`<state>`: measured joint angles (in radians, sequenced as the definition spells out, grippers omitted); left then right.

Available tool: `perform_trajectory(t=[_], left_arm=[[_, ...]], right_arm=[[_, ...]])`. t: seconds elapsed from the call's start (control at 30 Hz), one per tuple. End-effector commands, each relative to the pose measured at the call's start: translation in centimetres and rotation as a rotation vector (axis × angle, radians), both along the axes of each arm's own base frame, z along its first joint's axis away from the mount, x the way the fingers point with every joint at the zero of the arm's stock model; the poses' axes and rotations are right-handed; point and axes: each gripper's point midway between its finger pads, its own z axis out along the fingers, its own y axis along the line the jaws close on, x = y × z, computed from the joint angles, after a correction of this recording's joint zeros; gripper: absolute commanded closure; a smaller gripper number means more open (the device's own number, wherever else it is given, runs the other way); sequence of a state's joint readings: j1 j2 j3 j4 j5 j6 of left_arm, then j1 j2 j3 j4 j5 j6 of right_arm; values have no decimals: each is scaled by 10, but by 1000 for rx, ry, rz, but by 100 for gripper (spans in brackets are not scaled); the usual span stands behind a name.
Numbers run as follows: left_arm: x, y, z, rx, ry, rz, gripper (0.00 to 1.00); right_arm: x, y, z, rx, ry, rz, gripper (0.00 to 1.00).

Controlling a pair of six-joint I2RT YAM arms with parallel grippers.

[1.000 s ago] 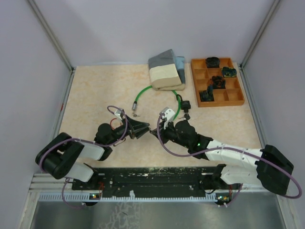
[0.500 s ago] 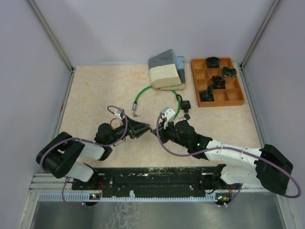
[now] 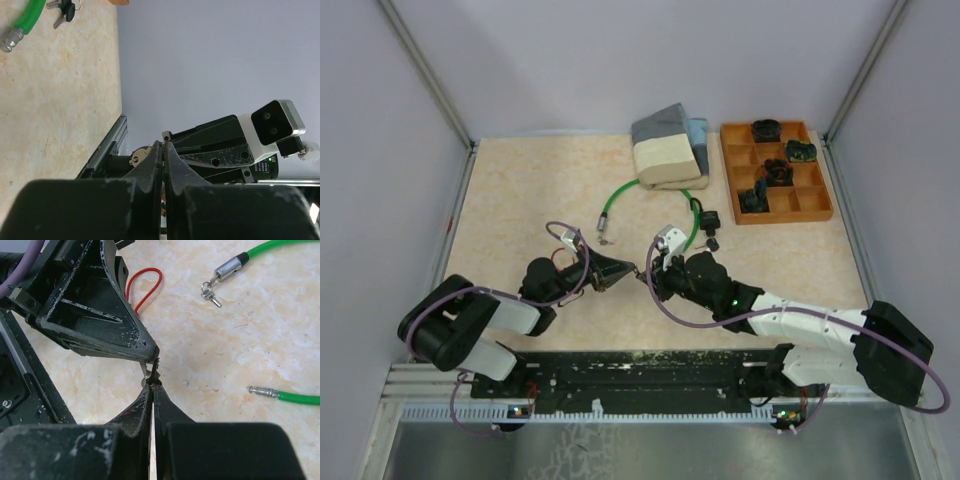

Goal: Unlock with the key
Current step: Pick up the key from the center of the board.

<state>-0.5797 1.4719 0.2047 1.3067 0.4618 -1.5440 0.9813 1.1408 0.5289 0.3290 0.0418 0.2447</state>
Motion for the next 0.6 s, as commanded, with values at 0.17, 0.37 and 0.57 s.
perform_trajectory(t=[0.17,0.37,0.57], left_arm=[[0,-2,-2,48,-44,-9,71],[0,-3,-1,63,-54,-14,61],[0,-4,0,63,-59,-16,60]], right_arm=[[5,10,50,115,-78,6,100],[5,10,53,126,-79,-2,100],[5,12,53,128,-71,5,100]])
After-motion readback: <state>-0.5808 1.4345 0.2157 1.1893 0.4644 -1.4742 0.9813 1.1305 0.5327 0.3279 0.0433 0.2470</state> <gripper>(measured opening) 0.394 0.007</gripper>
